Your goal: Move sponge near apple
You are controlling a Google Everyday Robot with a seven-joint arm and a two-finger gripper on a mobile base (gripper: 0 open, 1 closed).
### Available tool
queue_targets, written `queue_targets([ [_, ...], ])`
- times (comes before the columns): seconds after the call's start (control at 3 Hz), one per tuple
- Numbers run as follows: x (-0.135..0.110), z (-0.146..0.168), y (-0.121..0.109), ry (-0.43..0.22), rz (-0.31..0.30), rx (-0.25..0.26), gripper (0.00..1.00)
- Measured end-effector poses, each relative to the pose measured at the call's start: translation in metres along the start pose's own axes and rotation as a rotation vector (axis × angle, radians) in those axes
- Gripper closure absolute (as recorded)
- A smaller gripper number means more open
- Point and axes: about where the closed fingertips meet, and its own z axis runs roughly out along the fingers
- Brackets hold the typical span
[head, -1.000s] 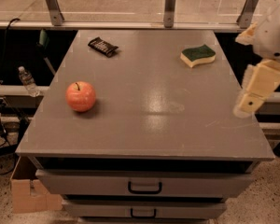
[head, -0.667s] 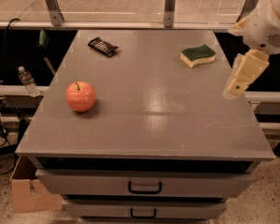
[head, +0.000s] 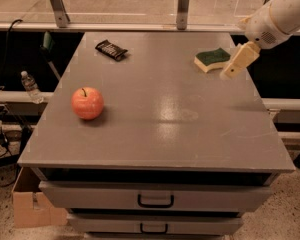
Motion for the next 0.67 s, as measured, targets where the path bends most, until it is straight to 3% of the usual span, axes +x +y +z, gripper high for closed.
queue_targets([
  [0.33, 0.007, 0.047, -0.039, -0.055, 0.106, 0.011, 0.0],
  [0.67, 0.015, 0.087, -0.062, -0.077, 0.215, -0.001, 0.0],
])
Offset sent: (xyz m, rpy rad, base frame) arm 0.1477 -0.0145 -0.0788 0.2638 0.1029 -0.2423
